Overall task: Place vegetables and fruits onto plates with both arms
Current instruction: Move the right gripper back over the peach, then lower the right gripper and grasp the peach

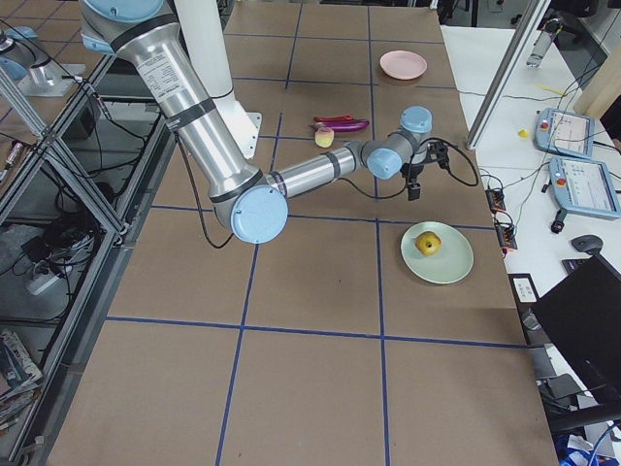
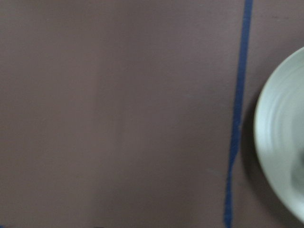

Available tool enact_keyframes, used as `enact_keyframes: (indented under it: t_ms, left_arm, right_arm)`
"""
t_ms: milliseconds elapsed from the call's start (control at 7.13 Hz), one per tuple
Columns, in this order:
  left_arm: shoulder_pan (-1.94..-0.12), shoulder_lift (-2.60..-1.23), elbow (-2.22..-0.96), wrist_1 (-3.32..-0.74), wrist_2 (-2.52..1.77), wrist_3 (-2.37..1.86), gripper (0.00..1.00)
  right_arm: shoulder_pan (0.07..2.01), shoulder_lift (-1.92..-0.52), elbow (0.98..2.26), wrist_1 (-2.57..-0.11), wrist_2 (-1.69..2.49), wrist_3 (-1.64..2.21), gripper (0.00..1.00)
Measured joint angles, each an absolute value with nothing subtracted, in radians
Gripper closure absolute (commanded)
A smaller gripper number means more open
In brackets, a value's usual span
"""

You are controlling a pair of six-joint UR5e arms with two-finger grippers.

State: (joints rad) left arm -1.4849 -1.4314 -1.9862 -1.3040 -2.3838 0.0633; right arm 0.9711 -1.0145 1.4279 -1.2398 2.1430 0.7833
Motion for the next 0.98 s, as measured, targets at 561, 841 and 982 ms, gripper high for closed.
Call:
enact_keyframes:
  t_ms: [561, 841, 982]
  left_arm:
    - [-1.485, -1.44, -1.985, -1.304, -2.384, 0.063, 0.0]
    - [-1.485, -1.44, -1.985, -1.304, -2.384, 0.063, 0.0]
    - [-1.485, -1.44, -1.985, -1.304, -2.384, 0.063, 0.0]
  right_arm:
    - [0.547, -0.912, 1.706, -1.59, 1.776, 1.209, 0.0]
    - [0.415, -0.857, 1.706, -1.668, 1.657, 1.315, 0.0]
    - [0.388, -0.839, 1.698, -1.679, 1.63, 1.339, 0.0]
